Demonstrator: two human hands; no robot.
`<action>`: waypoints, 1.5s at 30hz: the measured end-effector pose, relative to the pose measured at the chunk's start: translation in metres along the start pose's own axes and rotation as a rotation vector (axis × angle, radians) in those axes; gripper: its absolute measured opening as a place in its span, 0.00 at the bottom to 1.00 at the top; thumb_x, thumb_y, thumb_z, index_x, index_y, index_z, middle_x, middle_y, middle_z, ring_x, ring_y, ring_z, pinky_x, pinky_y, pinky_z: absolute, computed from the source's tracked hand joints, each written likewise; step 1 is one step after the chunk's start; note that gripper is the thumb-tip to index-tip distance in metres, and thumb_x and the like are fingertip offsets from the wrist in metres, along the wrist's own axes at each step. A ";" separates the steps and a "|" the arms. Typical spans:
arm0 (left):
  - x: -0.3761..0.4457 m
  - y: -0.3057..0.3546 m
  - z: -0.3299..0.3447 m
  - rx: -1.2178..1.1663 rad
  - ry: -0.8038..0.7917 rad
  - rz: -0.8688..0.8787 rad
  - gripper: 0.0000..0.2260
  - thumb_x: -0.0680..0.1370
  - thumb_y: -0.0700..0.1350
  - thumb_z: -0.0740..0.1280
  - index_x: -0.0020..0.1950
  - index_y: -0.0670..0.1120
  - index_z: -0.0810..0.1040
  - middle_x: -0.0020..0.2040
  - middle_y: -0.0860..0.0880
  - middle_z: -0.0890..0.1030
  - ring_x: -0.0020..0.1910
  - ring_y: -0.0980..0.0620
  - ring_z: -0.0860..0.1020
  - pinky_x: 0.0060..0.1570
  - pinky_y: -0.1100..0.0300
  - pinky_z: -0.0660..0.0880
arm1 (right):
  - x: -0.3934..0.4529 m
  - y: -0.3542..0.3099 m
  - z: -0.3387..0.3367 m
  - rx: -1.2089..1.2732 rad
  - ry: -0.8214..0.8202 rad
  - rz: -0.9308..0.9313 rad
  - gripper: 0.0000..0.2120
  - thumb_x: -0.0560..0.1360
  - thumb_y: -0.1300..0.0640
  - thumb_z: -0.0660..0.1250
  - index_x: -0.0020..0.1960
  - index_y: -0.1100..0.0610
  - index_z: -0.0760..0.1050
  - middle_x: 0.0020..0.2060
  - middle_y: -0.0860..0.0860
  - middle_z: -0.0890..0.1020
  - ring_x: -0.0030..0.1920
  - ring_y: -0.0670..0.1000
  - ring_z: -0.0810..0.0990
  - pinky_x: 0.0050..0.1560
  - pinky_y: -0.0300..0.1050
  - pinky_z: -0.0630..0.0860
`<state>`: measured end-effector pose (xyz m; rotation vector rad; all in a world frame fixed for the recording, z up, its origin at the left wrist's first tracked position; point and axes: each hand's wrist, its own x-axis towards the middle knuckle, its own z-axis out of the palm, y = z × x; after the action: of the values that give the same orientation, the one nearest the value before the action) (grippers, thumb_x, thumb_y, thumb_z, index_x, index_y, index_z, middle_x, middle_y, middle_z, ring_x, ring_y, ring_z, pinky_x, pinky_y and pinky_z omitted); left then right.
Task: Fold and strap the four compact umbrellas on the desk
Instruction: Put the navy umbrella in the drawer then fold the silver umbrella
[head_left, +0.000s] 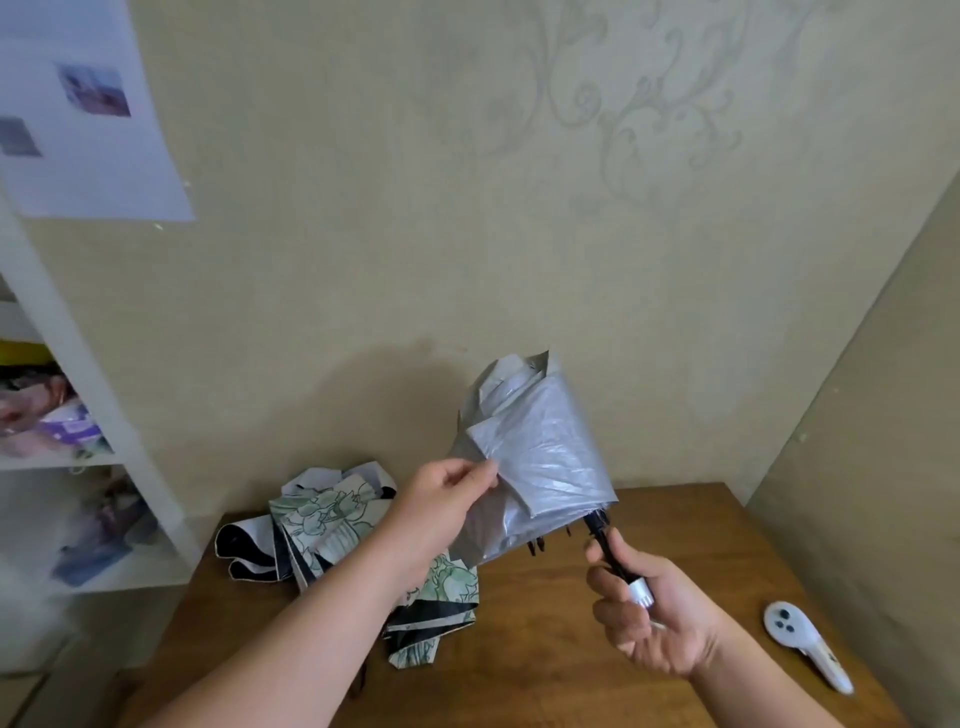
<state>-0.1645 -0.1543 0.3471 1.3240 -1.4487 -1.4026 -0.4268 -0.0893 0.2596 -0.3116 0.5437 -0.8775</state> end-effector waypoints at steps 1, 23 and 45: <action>0.000 -0.004 0.000 -0.017 0.036 0.016 0.13 0.82 0.56 0.68 0.50 0.47 0.85 0.44 0.52 0.84 0.48 0.53 0.80 0.48 0.60 0.73 | -0.002 0.001 0.005 -0.028 0.039 -0.016 0.20 0.67 0.54 0.85 0.50 0.61 0.79 0.27 0.54 0.71 0.20 0.51 0.70 0.20 0.37 0.64; 0.033 0.042 0.017 1.523 -0.196 0.459 0.47 0.67 0.73 0.72 0.80 0.70 0.51 0.78 0.59 0.65 0.77 0.49 0.62 0.75 0.43 0.59 | -0.045 -0.125 0.054 -1.513 0.357 -0.084 0.19 0.83 0.44 0.66 0.39 0.55 0.80 0.30 0.55 0.76 0.28 0.52 0.71 0.29 0.41 0.62; 0.029 0.014 0.060 1.343 -0.161 0.394 0.12 0.70 0.59 0.74 0.48 0.58 0.77 0.40 0.56 0.79 0.40 0.54 0.77 0.35 0.57 0.72 | 0.023 -0.093 0.058 -2.329 0.226 0.015 0.11 0.70 0.47 0.75 0.47 0.49 0.76 0.44 0.48 0.81 0.47 0.55 0.81 0.46 0.50 0.80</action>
<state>-0.2310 -0.1687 0.3468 1.4621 -2.7500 -0.1277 -0.4416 -0.1611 0.3434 -2.2790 1.5866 0.1867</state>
